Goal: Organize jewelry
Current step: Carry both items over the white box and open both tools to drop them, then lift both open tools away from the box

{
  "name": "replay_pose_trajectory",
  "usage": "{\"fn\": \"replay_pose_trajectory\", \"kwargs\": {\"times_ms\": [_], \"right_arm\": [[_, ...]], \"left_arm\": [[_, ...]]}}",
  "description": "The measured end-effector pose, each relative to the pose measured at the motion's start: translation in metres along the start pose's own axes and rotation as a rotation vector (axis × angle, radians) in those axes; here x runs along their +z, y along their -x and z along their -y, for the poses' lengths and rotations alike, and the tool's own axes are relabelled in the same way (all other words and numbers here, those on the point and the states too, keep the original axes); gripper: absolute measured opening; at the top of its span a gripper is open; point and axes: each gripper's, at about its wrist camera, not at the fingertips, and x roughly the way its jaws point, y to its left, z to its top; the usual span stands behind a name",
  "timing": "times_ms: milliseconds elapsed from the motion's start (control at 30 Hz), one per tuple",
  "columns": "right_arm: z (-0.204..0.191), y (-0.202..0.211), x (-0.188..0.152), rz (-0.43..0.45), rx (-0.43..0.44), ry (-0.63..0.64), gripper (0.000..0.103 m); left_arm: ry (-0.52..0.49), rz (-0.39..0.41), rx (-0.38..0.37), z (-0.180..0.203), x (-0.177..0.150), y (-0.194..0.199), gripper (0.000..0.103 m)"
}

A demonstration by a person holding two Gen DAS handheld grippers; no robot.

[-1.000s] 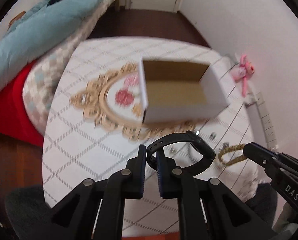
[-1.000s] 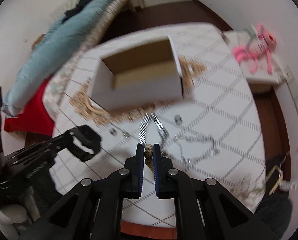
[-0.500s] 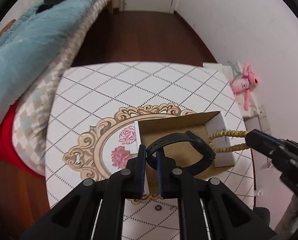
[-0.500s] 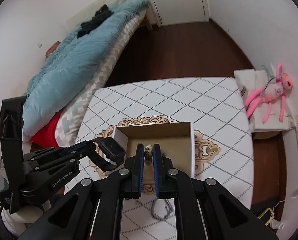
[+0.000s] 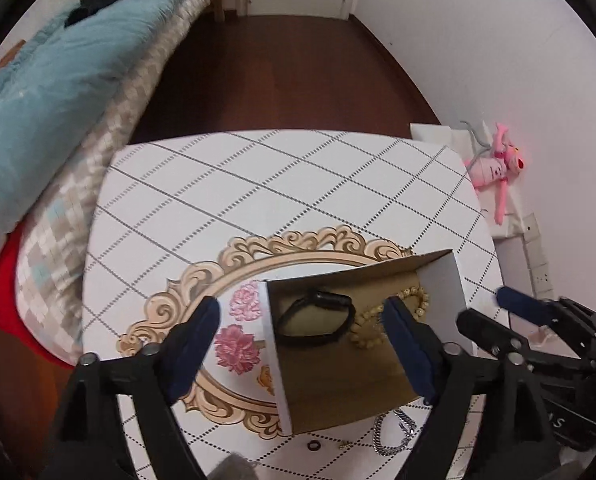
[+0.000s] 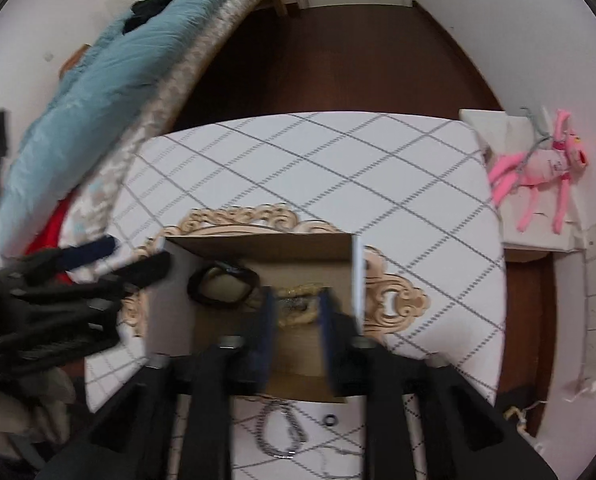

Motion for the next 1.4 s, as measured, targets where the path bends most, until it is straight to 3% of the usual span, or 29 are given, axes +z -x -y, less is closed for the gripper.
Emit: {"fn": "replay_pose_trajectory", "kwargs": {"times_ms": [33, 133, 200, 233, 367, 700, 867, 1400], "right_arm": [[0.002, 0.002, -0.002, 0.008, -0.009, -0.002, 0.064], [0.005, 0.005, -0.011, 0.029, -0.091, 0.017, 0.071], [0.005, 0.004, -0.020, 0.038, -0.152, 0.029, 0.098], [0.005, 0.002, -0.025, 0.039, -0.178, 0.035, 0.102], [0.003, -0.008, -0.041, 0.037, -0.240, 0.063, 0.103], [-0.003, -0.008, -0.060, 0.068, -0.251, 0.050, 0.103], [-0.009, 0.017, -0.069, 0.129, -0.259, 0.047, 0.103], [-0.020, 0.128, -0.108, 0.338, -0.265, 0.026, 0.103]], "left_arm": [[0.002, 0.015, 0.015, -0.001, -0.002, 0.002, 0.097], [0.029, 0.077, 0.097, -0.008, -0.016, 0.008, 0.099], [0.050, 0.099, 0.120, -0.014, -0.028, 0.008, 0.103], [0.058, 0.098, 0.130, -0.016, -0.034, 0.006, 0.103], [0.076, 0.078, 0.144, -0.021, -0.054, -0.004, 0.103], [0.071, 0.085, 0.156, -0.012, -0.081, 0.000, 0.103], [0.072, 0.091, 0.207, -0.003, -0.089, 0.017, 0.103], [0.063, 0.260, 0.169, 0.019, -0.114, 0.113, 0.103]]}}
